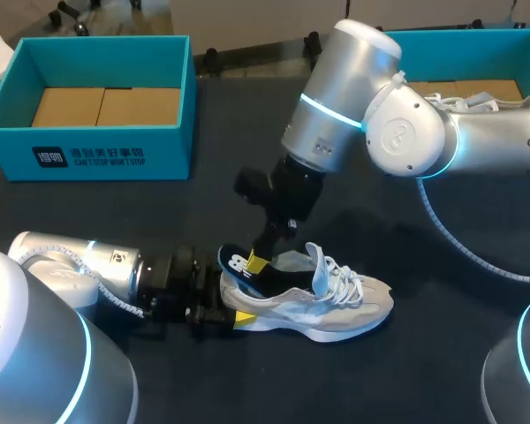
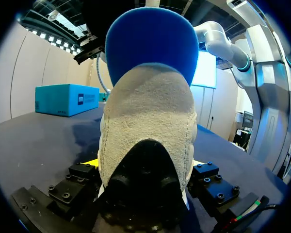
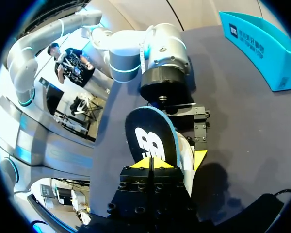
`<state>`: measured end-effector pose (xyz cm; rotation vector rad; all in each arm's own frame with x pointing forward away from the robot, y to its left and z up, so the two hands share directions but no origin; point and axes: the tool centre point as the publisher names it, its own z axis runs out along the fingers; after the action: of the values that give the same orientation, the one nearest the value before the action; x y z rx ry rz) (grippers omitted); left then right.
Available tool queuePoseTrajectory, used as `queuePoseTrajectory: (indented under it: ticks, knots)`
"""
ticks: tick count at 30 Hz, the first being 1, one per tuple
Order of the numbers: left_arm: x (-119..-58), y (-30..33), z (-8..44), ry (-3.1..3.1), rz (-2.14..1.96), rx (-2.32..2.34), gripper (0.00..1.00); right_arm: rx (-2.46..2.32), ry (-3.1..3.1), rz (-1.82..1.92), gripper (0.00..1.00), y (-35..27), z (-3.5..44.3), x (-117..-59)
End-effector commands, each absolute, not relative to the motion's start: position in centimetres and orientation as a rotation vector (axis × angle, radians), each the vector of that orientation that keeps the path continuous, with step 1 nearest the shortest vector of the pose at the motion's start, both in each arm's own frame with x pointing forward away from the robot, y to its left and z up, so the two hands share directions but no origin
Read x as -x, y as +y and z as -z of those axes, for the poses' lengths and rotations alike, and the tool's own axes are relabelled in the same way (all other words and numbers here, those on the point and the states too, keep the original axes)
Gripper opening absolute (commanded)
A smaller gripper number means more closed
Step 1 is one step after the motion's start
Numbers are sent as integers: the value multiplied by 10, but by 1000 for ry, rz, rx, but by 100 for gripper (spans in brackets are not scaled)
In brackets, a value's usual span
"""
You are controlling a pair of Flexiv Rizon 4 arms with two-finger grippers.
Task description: Take the shoe out of the shoebox, open the shoe tongue, remove and reinsert the insole, then place the shoe into the shoebox
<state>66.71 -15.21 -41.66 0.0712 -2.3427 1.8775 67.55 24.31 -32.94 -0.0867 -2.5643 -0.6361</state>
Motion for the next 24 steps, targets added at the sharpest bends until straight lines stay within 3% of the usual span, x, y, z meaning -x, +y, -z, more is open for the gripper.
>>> queuePoseTrajectory:
  ticks: [1, 19, 21, 24]
  knots:
    - [-668, -152, 416, -2343, -1877, -72, 0, 103, -2583, 653, 0, 241, 326, -664]
    - [-668, -152, 416, -2343, -1877, -72, 0, 99, -2669, 665, 0, 229, 295, -661]
    - [-668, -152, 416, -2343, -1877, -72, 0, 93, -2671, 670, 18, 226, 294, -664]
    - [-668, -152, 416, -2343, -1877, -72, 0, 82, -2677, 672, 33, 224, 291, -668]
